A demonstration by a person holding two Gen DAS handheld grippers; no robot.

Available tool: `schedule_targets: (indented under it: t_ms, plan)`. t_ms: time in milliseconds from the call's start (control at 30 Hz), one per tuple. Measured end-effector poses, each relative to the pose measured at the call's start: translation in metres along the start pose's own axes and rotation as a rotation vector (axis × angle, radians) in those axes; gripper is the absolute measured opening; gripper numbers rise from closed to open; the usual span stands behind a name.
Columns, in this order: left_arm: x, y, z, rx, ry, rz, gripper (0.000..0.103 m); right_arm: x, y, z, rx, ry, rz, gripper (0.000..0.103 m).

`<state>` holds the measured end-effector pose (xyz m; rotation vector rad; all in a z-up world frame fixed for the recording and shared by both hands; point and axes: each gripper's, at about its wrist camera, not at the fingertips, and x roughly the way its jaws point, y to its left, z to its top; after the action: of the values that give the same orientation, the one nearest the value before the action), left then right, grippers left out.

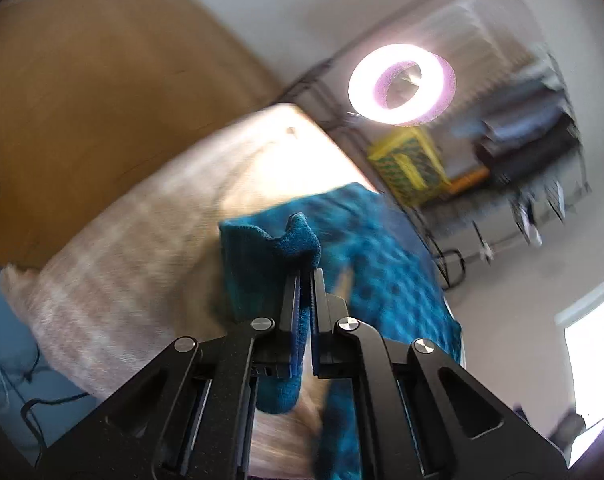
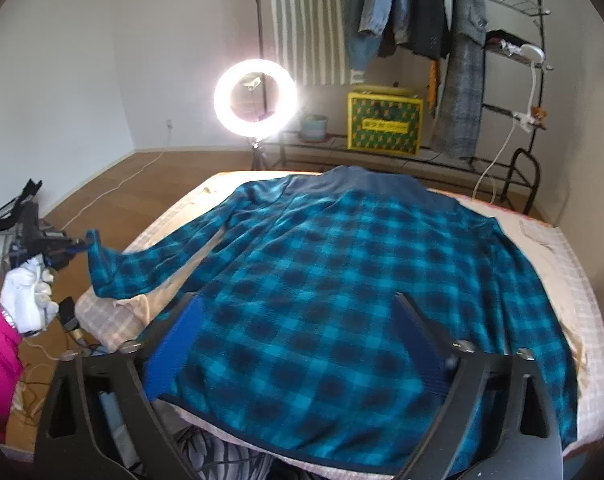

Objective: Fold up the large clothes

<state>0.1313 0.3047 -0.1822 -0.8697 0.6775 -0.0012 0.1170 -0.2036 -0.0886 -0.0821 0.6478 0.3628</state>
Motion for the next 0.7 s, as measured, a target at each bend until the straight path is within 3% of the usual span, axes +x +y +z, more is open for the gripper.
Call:
schedule_targets:
  t_ms: [100, 133, 367, 700]
  plan:
    - [-0.004, -0.033, -0.006, 0.069, 0.008, -0.046, 0.002, 0.022, -0.001, 0.011, 0.019, 0.032, 0.066, 0.06]
    - [-0.006, -0.044, -0.009, 0.091, 0.012, -0.058, 0.002, 0.03, -0.001, 0.015, 0.023, 0.038, 0.083, 0.059]
    - [-0.004, -0.084, -0.054, 0.159, 0.085, -0.135, 0.001, 0.093, -0.001, 0.049, 0.067, 0.112, 0.214, 0.056]
    - [0.013, -0.109, -0.126, 0.31, 0.261, -0.123, 0.001, 0.201, 0.004, 0.091, 0.171, 0.261, 0.412, 0.056]
